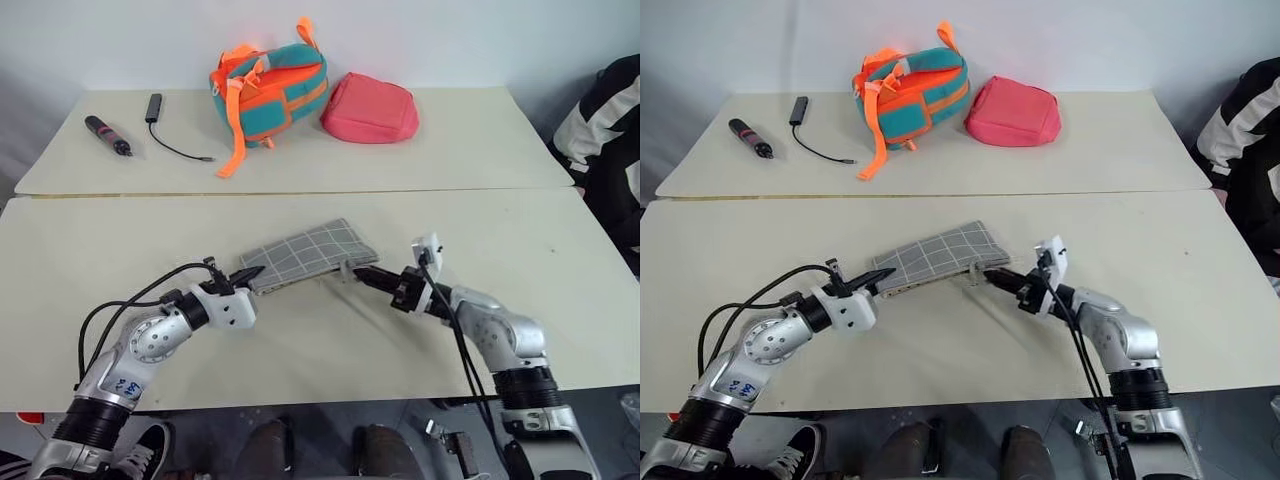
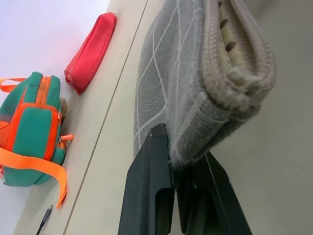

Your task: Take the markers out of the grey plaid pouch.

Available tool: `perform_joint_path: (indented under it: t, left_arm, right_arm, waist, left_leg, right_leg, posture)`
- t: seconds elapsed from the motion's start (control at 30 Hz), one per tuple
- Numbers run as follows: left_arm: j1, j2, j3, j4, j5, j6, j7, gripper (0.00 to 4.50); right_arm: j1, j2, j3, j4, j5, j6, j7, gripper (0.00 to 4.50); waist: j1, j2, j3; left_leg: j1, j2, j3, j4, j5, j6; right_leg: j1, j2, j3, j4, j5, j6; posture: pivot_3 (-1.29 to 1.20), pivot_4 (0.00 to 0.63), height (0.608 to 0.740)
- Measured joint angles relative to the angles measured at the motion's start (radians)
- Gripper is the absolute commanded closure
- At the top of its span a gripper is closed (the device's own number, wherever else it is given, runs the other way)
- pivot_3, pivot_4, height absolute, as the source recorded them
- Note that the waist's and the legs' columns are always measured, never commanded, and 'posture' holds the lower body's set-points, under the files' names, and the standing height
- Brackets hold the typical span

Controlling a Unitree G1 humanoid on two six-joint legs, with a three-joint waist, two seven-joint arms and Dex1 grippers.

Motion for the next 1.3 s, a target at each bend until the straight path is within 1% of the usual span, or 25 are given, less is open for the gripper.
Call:
perform_joint_path:
  t: [0.17,0.33,0.43,0.47,0.5,0.57,0.67,0.8,0.93,1.03,1.13,1.17,1.2,1.3]
  left_arm:
    - [0.013,0.031,0.026,0.031,-0.013,-0.047,-0.001,4.50]
    - [0.013,0.031,0.027,0.043,-0.039,-0.060,-0.008,4.50]
    - [0.013,0.030,0.027,0.049,-0.080,-0.054,-0.032,4.50]
    - [0.013,0.025,0.031,0.048,-0.106,-0.045,-0.048,4.50]
    - [0.017,0.022,0.040,0.050,-0.135,-0.025,-0.063,4.50]
    - [0.023,0.018,0.054,0.050,-0.163,0.002,-0.085,4.50]
    - [0.020,0.013,0.055,0.042,-0.164,0.025,-0.102,4.50]
    - [0.008,-0.009,0.056,0.034,-0.175,0.063,-0.130,4.50]
    - [0.004,-0.034,0.054,0.001,-0.232,0.149,-0.201,4.50]
    - [0.003,-0.065,0.050,-0.042,-0.279,0.237,-0.252,4.50]
    - [-0.024,-0.075,0.049,-0.100,-0.317,0.339,-0.297,4.50]
    - [-0.036,-0.075,0.049,-0.123,-0.322,0.359,-0.304,4.50]
    - [-0.044,-0.076,0.051,-0.148,-0.329,0.382,-0.310,4.50]
    - [-0.056,-0.089,0.054,-0.182,-0.351,0.445,-0.317,4.50]
  right_arm:
    - [-0.026,-0.055,-0.044,0.082,-0.033,-0.054,0.024,4.48]
    - [-0.028,-0.056,-0.040,0.101,-0.058,-0.088,0.048,4.48]
    - [-0.029,-0.056,-0.036,0.100,-0.071,-0.100,0.060,4.48]
    - [-0.028,-0.056,-0.036,0.095,-0.071,-0.095,0.067,4.03]
    - [-0.025,-0.067,-0.037,0.088,-0.070,-0.086,0.070,3.80]
    - [-0.021,-0.080,-0.052,0.078,-0.065,-0.078,0.078,3.14]
    - [-0.017,-0.106,-0.048,0.018,-0.058,-0.038,0.105,2.17]
    - [-0.020,-0.160,-0.019,-0.060,-0.073,-0.037,0.152,2.17]
    - [-0.101,-0.153,-0.018,-0.095,-0.101,-0.099,0.138,2.17]
    - [-0.126,-0.143,-0.005,-0.169,-0.105,-0.129,0.147,2.74]
    - [-0.128,-0.097,0.083,-0.245,-0.131,-0.142,0.138,3.78]
    - [-0.129,-0.091,0.110,-0.257,-0.148,-0.155,0.134,4.08]
    - [-0.133,-0.091,0.132,-0.265,-0.174,-0.175,0.131,4.47]
    - [-0.136,-0.101,0.162,-0.268,-0.235,-0.227,0.132,4.47]
  waist:
    - [0.000,0.000,0.000]
    - [0.000,0.000,0.000]
    - [0.001,0.000,0.000]
    - [0.001,0.000,0.000]
    - [0.001,0.000,0.000]
    - [0.001,0.000,0.000]
    - [0.002,0.001,0.000]
    - [0.005,0.000,0.000]
    - [0.005,0.001,0.001]
    - [0.005,0.001,0.001]
    - [0.004,0.001,0.001]
    - [0.005,0.001,0.001]
    - [0.006,0.000,0.001]
    - [0.006,0.000,0.001]
  left_leg:
    - [0.000,0.001,0.003,0.000,0.000,0.000]
    - [0.000,0.001,0.004,0.000,0.000,0.000]
    - [0.000,0.001,0.005,0.000,-0.001,0.000]
    - [0.000,0.001,0.005,0.000,-0.001,0.000]
    - [0.000,0.001,0.005,0.000,-0.001,0.000]
    - [0.000,0.001,0.005,0.000,-0.001,0.001]
    - [0.000,0.001,0.005,0.000,-0.001,0.001]
    - [0.000,0.001,0.005,0.001,-0.001,0.001]
    - [-0.001,0.001,0.006,0.001,-0.001,0.001]
    - [-0.001,0.001,0.006,0.001,-0.002,0.000]
    - [-0.002,0.001,0.006,0.002,-0.001,-0.003]
    - [-0.002,0.001,0.006,0.002,-0.001,-0.003]
    - [-0.002,0.000,0.006,0.003,-0.001,-0.002]
    - [-0.002,0.000,0.006,0.005,-0.002,-0.001]
  right_leg:
    - [-0.002,0.000,0.000,0.001,0.000,-0.001]
    - [-0.002,-0.001,0.000,0.001,0.001,0.000]
    - [-0.002,-0.001,0.000,0.001,0.001,0.000]
    - [-0.002,-0.001,0.000,0.001,0.001,0.000]
    - [-0.002,-0.001,0.000,0.000,0.001,0.000]
    - [-0.002,-0.001,0.000,0.000,0.001,0.000]
    - [-0.002,-0.001,0.000,0.001,0.001,0.000]
    - [-0.001,-0.002,0.000,0.000,0.001,0.000]
    - [-0.002,-0.002,0.000,-0.001,0.002,0.001]
    - [-0.001,-0.001,-0.001,-0.003,0.002,0.001]
    - [-0.001,-0.001,-0.001,-0.004,0.002,0.001]
    - [-0.001,-0.001,-0.002,-0.004,0.002,0.002]
    - [0.000,-0.001,-0.002,-0.004,0.003,0.002]
    - [0.001,-0.001,-0.001,-0.006,0.004,0.005]
  posture:
    - [0.00,0.150,0.740]
    - [0.00,0.150,0.740]
    - [0.00,0.150,0.740]
    - [0.00,0.150,0.740]
    - [0.00,0.150,0.740]
    - [0.00,0.150,0.740]
    - [0.00,0.150,0.740]
    - [0.00,0.150,0.740]
    - [0.00,0.150,0.740]
    - [0.00,0.150,0.740]
    - [0.00,0.150,0.740]
    - [0.00,0.150,0.740]
    - [0.00,0.150,0.740]
    - [0.00,0.150,0.740]
